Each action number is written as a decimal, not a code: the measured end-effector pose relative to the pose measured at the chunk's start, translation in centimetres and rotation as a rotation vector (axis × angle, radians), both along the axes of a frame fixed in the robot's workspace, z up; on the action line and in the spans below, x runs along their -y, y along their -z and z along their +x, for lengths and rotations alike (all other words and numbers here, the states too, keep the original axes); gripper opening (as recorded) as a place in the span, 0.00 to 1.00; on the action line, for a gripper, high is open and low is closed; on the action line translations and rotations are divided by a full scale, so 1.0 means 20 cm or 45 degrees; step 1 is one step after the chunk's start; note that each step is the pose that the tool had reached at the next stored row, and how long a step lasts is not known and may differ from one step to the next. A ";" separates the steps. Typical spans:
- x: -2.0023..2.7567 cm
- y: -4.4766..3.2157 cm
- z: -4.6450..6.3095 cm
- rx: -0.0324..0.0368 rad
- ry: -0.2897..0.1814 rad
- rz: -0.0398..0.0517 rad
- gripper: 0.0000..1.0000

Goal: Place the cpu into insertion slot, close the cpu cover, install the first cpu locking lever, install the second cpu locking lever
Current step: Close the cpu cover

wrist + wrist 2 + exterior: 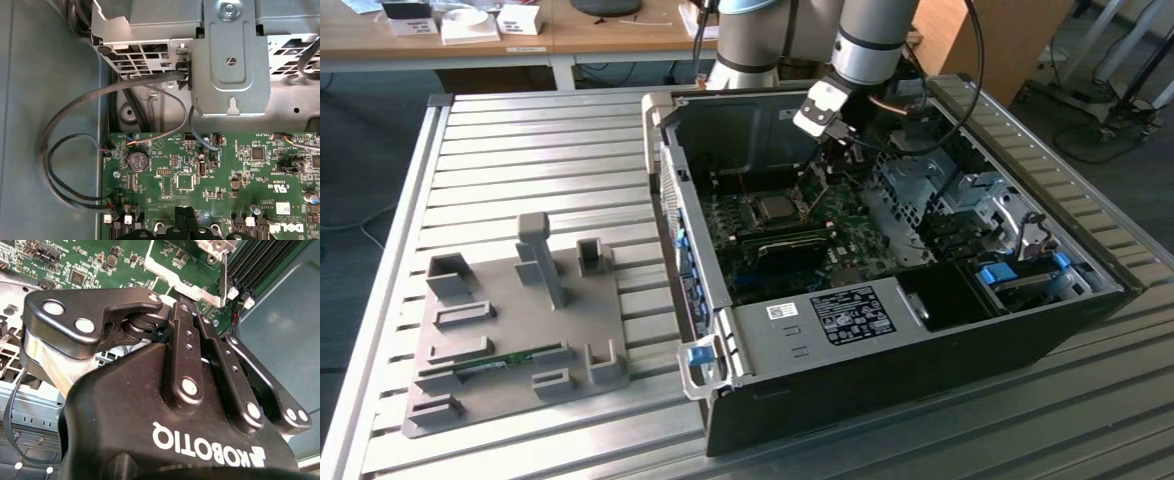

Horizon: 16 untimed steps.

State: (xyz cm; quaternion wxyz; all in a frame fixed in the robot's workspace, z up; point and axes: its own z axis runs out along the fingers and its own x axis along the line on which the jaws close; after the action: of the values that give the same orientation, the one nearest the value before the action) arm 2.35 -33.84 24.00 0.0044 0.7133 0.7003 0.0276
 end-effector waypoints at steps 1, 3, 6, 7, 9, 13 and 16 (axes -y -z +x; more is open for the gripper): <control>0.000 0.000 0.00 0.0000 0.000 0.000 0.11; 0.000 0.001 -0.01 0.0000 0.001 0.000 0.11; 0.000 0.001 -0.02 0.0000 0.001 0.000 0.11; 0.000 0.002 -0.02 0.0000 0.002 0.000 0.11; 0.000 0.002 -0.03 0.0000 0.002 0.000 0.11; 0.000 0.004 -0.06 -0.0001 0.004 0.000 0.11; 0.000 0.005 -0.08 -0.0001 0.005 0.000 0.11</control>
State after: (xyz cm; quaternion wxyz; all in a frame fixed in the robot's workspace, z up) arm 0.79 -33.84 23.91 0.0045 0.7148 0.6988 0.0275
